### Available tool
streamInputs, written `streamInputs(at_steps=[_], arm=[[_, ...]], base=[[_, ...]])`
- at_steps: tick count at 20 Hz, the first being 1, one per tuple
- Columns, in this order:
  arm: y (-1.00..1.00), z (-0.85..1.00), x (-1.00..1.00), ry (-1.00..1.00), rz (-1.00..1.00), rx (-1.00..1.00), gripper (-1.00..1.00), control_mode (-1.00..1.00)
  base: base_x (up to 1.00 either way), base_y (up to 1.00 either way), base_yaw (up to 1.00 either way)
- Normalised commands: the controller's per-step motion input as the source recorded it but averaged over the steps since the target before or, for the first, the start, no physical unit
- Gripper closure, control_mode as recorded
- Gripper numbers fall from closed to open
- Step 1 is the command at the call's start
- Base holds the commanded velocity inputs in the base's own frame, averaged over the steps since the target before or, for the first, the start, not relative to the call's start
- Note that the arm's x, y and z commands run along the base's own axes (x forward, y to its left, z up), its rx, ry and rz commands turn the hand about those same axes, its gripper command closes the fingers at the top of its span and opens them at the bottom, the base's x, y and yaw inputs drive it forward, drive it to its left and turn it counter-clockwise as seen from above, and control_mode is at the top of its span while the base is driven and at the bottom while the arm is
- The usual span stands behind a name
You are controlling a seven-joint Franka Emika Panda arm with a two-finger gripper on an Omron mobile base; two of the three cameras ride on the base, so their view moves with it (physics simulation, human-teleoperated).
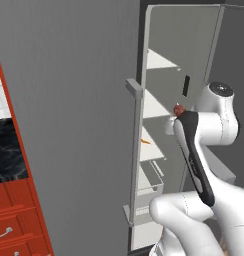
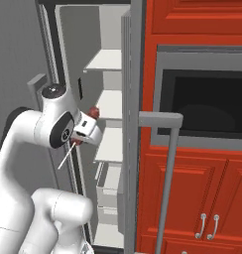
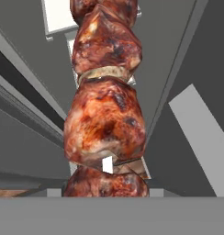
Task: Store the kebab skewer in the freezer for long-term storage. Close the freezer door after placing the cooked food.
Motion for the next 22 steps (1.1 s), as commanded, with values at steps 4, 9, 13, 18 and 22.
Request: streamInputs(at_steps=[4, 9, 13, 18, 22], arm=[[0.00, -0.04, 0.42, 0.02, 0.01, -0.01, 1.00, -1.00], [-0.03, -0.04, 0.51, -0.01, 0.02, 0.00, 1.00, -1.00], [-0.30, -0.14, 0.63, 0.00, 0.04, 0.00, 1.00, -1.00], [-0.17, -0.15, 0.58, 0.07, 0.01, 0.00, 1.00, -1.00], [0.01, -0.11, 0.54, 0.08, 0.00, 0.00, 1.00, -1.00]], base=[[0.00, 0.00, 0.00], [0.00, 0.00, 0.00], [0.00, 0.00, 0.00], [0.00, 0.00, 0.00], [0.00, 0.00, 0.00]])
